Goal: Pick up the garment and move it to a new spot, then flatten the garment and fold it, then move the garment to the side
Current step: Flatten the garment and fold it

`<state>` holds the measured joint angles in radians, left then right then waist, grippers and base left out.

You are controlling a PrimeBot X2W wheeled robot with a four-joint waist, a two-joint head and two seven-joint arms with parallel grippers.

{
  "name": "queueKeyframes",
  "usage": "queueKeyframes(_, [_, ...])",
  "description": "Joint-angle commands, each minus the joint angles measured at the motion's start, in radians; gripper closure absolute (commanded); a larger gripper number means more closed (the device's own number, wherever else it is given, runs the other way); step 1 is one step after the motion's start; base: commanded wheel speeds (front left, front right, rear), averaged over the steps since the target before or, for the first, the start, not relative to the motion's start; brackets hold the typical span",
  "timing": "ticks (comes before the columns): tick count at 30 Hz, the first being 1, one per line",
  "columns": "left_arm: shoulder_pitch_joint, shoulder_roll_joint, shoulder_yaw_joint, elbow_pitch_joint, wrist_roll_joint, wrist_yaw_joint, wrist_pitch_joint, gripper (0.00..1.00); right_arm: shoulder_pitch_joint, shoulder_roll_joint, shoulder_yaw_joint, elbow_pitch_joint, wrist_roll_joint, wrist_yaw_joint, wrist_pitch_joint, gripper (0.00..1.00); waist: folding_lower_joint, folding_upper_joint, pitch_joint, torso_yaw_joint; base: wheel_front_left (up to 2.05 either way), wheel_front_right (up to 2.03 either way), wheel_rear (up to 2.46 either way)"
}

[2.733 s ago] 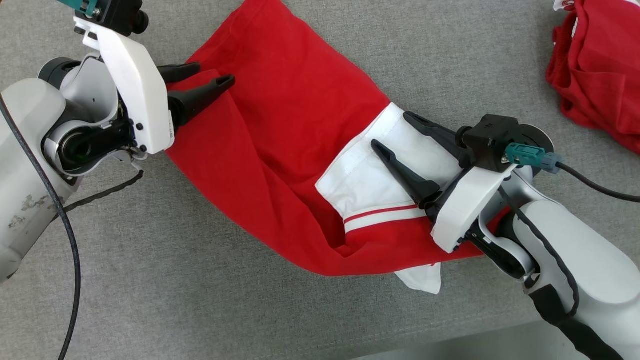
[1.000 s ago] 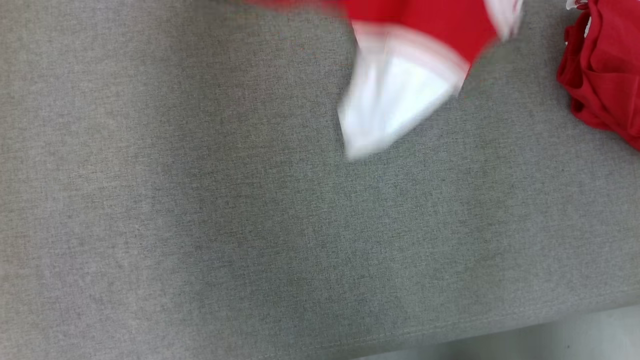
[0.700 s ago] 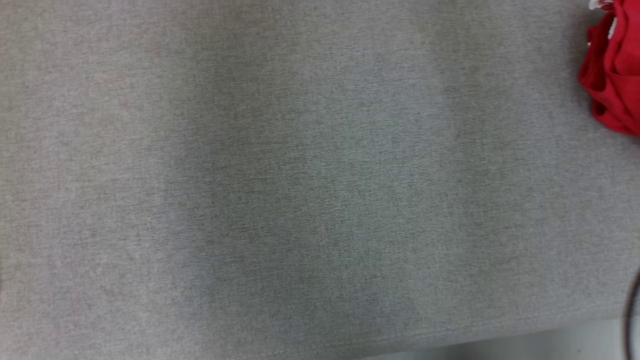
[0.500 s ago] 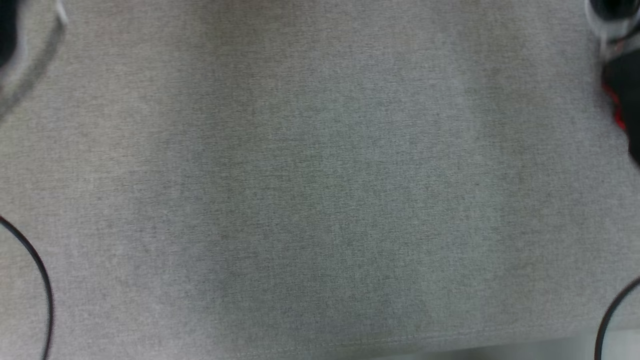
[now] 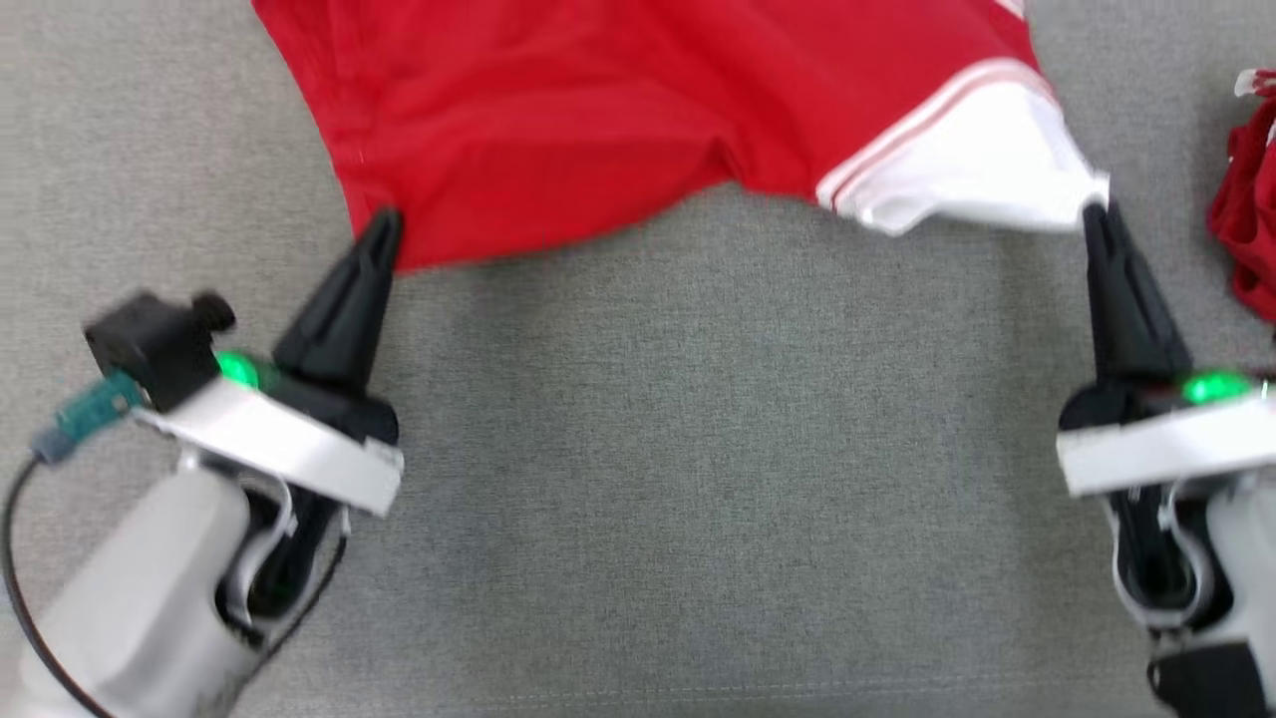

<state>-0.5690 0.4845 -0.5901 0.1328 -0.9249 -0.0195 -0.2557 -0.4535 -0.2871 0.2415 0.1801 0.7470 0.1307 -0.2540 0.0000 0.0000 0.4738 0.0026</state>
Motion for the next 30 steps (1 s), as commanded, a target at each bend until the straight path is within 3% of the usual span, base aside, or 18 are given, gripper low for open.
queueKeyframes(1, [0.053, 0.033, 0.044, -0.034, 0.044, 0.016, -0.006, 1.00, 0.110, 0.017, -0.015, -0.070, -0.016, 0.000, -0.007, 1.00, 0.0000, 0.0000, -0.039, 0.013, 0.00, 0.00, 0.00])
queueKeyframes(5, [0.167, 0.037, 0.055, -0.054, 0.097, 0.038, -0.006, 1.00, 0.266, 0.053, -0.081, -0.139, -0.038, 0.000, -0.008, 1.00, 0.0000, 0.0000, -0.090, 0.011, 0.00, 0.00, 0.00])
queueKeyframes(11, [0.322, 0.061, 0.051, -0.094, 0.085, 0.036, -0.006, 1.00, 0.444, 0.104, -0.172, -0.184, -0.062, 0.000, 0.035, 1.00, 0.0000, 0.0000, -0.158, 0.014, 0.00, 0.00, 0.00])
queueKeyframes(15, [0.400, 0.059, 0.048, -0.108, 0.081, 0.067, -0.006, 1.00, 0.529, 0.126, -0.196, -0.199, -0.091, 0.000, 0.075, 1.00, 0.0000, 0.0000, -0.192, 0.024, 0.00, 0.00, 0.00])
queueKeyframes(21, [0.460, 0.037, 0.027, -0.097, 0.084, 0.100, -0.003, 1.00, 0.605, 0.143, -0.209, -0.187, -0.166, 0.000, 0.130, 1.00, 0.0000, 0.0000, -0.226, 0.037, 0.00, 0.00, 0.00])
queueKeyframes(29, [0.512, 0.003, -0.005, -0.034, 0.053, 0.091, 0.016, 1.00, 0.660, 0.181, -0.233, -0.157, -0.190, 0.000, 0.161, 1.00, 0.0000, 0.0000, -0.268, 0.040, 0.00, 0.00, 0.00])
queueKeyframes(30, [0.515, 0.001, -0.008, -0.025, 0.044, 0.093, 0.030, 0.57, 0.663, 0.186, -0.240, -0.152, -0.190, 0.000, 0.164, 0.75, 0.0000, 0.0000, -0.273, 0.041, 0.00, 0.00, 0.00])
